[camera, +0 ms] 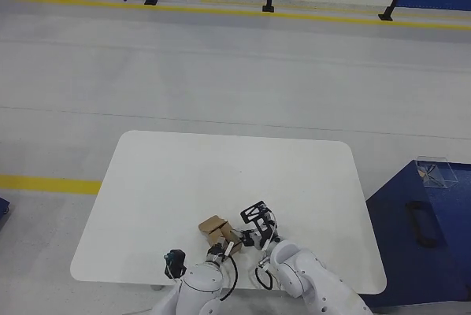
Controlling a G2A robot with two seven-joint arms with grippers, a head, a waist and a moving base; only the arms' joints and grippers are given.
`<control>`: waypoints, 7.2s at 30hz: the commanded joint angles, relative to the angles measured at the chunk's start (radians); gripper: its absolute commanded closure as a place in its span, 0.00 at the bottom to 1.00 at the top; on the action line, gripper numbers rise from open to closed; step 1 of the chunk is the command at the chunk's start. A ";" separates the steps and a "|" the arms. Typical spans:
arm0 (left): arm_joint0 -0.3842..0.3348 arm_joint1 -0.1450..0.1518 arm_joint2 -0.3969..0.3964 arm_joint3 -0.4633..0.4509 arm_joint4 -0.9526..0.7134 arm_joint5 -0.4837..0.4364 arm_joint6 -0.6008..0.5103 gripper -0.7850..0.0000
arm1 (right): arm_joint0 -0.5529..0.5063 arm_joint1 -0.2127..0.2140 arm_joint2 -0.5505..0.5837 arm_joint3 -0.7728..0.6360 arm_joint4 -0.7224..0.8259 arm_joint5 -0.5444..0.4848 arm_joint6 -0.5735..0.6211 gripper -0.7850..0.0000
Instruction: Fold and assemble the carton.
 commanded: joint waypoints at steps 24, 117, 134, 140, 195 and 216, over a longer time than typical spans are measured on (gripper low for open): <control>0.014 -0.034 -0.047 -0.054 0.047 0.000 0.000 0.00 | -0.050 -0.008 0.098 -0.076 -0.003 -0.034 -0.052 0.00; 0.243 -0.017 -0.099 -0.212 0.512 -0.646 -0.351 0.00 | -0.029 -0.074 0.090 0.026 0.031 -0.004 -0.239 0.00; 0.447 0.028 -0.259 -0.068 0.557 -1.205 -0.633 0.00 | -0.026 -0.094 0.040 0.085 -0.041 -0.064 -0.313 0.00; 0.424 0.023 -0.241 0.020 0.585 -1.314 -0.624 0.00 | 0.008 -0.109 0.013 0.140 -0.067 -0.050 -0.328 0.00; 0.187 -0.040 -0.261 0.380 0.529 -1.385 -0.471 0.00 | 0.080 -0.191 -0.022 0.293 -0.133 -0.031 -0.308 0.00; 0.210 -0.054 -0.273 0.290 0.406 -1.585 -0.591 0.00 | 0.050 -0.196 0.015 0.265 -0.177 -0.037 -0.304 0.00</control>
